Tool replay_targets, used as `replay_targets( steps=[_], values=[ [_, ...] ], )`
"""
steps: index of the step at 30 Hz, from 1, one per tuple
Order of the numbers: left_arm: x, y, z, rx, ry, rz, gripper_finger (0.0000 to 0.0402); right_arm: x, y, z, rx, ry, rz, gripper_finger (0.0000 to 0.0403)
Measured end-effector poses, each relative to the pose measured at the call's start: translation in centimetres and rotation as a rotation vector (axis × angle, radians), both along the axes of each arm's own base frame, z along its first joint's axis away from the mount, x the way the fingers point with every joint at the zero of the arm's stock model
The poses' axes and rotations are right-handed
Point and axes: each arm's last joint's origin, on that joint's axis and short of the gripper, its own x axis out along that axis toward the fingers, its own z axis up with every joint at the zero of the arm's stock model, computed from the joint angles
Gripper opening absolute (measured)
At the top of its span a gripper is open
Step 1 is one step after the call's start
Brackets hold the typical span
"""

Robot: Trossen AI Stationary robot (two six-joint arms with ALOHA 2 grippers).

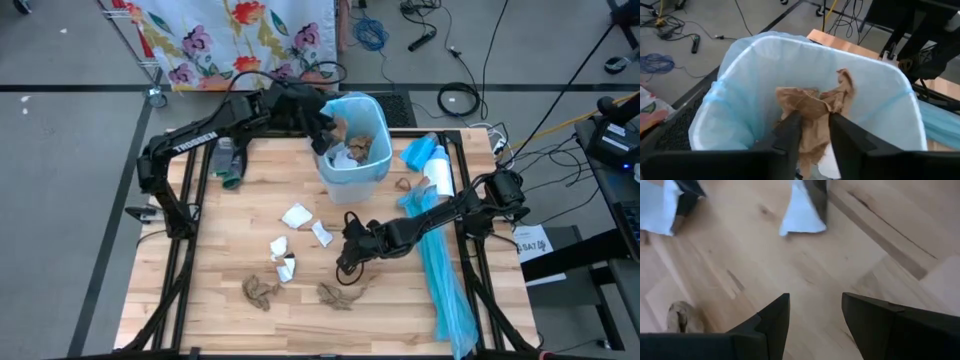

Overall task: Place trash/remove bag and relplace
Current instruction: Put the brown napkin into the trash bin, then put the piece of magazine into the trash bin

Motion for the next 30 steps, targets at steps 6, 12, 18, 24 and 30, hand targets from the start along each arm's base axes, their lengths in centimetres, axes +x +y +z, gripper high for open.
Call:
replay_targets(
  steps=[6,12,18,24,30],
  values=[
    [-1.3,-0.5,0.8,-0.006,0.012,0.007,0.0156,0.5,-0.2,0.3,-0.062,-0.062,-0.015,0.0173],
    [-4.2,-1.8,1.7,-0.045,0.1,0.002,0.0159,0.7,-0.6,0.4,-0.116,-0.083,-0.007,0.0173],
    [-9.0,-5.3,1.6,-0.16,0.345,0.053,0.016,1.4,-1.2,0.8,-0.151,-0.131,0.027,0.0173],
    [-11.6,-8.4,0.6,-0.164,0.398,0.137,0.016,1.8,-2.6,0.9,-0.185,-0.14,0.023,0.0173],
    [-14.7,-10.6,-2.2,-0.24,0.416,0.169,0.016,2.3,-3.2,1.0,-0.185,-0.162,0.086,0.0173]
  ],
)
